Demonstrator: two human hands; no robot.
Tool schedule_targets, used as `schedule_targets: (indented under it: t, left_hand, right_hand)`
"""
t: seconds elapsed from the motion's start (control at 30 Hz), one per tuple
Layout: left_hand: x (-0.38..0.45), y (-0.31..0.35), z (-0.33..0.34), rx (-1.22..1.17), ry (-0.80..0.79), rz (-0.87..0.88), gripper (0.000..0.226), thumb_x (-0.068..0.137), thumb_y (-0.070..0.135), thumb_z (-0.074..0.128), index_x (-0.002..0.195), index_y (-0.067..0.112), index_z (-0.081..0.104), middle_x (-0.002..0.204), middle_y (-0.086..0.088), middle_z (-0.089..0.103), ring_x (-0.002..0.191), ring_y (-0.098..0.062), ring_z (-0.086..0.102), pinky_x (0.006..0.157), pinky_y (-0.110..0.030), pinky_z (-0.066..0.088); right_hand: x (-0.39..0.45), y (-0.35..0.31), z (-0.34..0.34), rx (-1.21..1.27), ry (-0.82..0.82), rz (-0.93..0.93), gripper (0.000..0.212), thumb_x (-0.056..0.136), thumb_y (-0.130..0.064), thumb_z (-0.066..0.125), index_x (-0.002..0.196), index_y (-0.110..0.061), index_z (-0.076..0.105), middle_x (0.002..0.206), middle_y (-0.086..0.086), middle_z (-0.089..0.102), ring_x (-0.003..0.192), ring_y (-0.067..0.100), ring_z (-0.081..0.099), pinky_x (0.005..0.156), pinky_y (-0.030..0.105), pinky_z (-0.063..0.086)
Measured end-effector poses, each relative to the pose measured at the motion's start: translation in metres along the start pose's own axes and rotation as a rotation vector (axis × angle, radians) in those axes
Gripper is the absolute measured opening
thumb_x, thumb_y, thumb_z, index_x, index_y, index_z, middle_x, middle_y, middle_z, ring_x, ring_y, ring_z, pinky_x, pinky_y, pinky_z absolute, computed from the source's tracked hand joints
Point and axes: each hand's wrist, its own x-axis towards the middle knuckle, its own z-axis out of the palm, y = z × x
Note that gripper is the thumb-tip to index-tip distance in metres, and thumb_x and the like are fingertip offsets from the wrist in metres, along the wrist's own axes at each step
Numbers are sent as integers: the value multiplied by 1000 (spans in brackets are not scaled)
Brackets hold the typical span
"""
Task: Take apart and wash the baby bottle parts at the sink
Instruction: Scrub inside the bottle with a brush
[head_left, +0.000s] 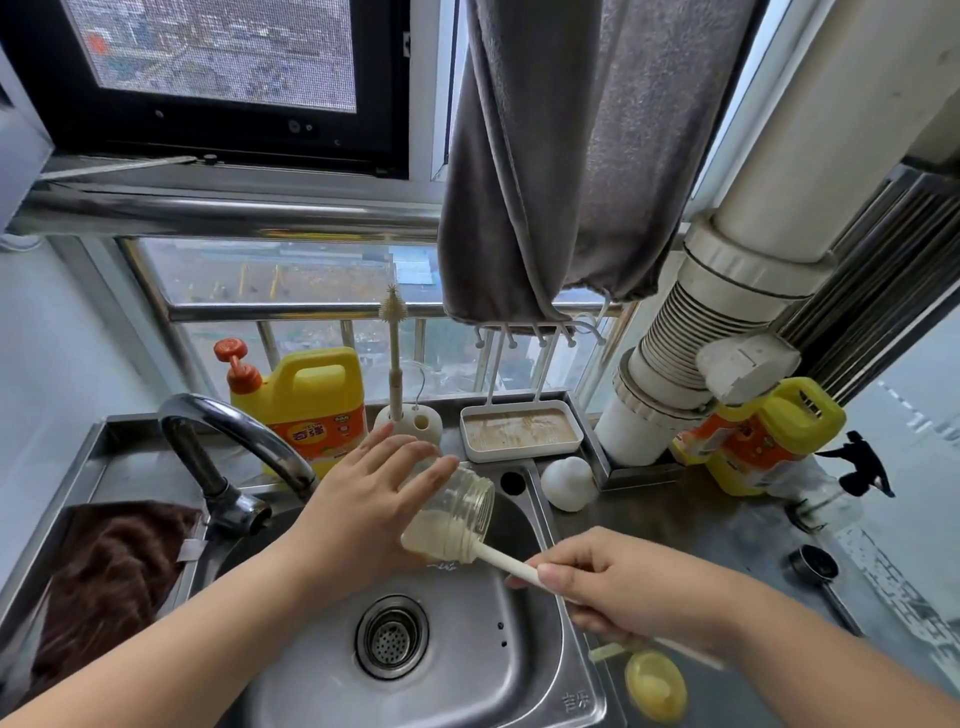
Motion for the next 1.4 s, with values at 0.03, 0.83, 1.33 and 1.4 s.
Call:
schedule_targets:
  t: [0.03, 0.83, 1.33, 1.4]
  left_hand:
    - [0, 0, 1, -7, -8, 1, 90, 57, 67, 73, 126, 15, 48, 110, -9, 66, 104, -27, 62, 105, -44, 36]
    - [-16, 20, 12, 53, 52, -124, 73, 88, 65, 38, 139, 13, 37, 128, -14, 48, 123, -32, 42, 108, -60, 22]
    - [22, 6, -17, -91, -273, -6, 99, 40, 62, 78, 124, 16, 53, 124, -2, 61, 116, -24, 58, 89, -38, 54]
    - [19, 10, -13, -122, -312, -18, 102, 31, 54, 83, 122, 17, 53, 112, 2, 65, 102, -20, 64, 75, -30, 58]
  right_hand:
    - [2, 3, 0, -125, 49, -20, 23, 100, -34, 45, 109, -37, 66, 48, -11, 44, 42, 3, 37, 45, 16, 31]
    - [6, -7, 9, 438, -44, 63, 31, 103, -29, 37, 105, -20, 66, 55, -5, 30, 38, 3, 23, 35, 12, 19]
    - [-8, -9, -1, -340, 153, -17, 22, 99, -38, 44, 95, -34, 65, 56, -8, 43, 51, 8, 40, 48, 22, 32]
    - [-9, -10, -2, -689, 366, -83, 19, 97, -37, 45, 107, -31, 60, 69, -5, 53, 65, 16, 50, 55, 27, 33]
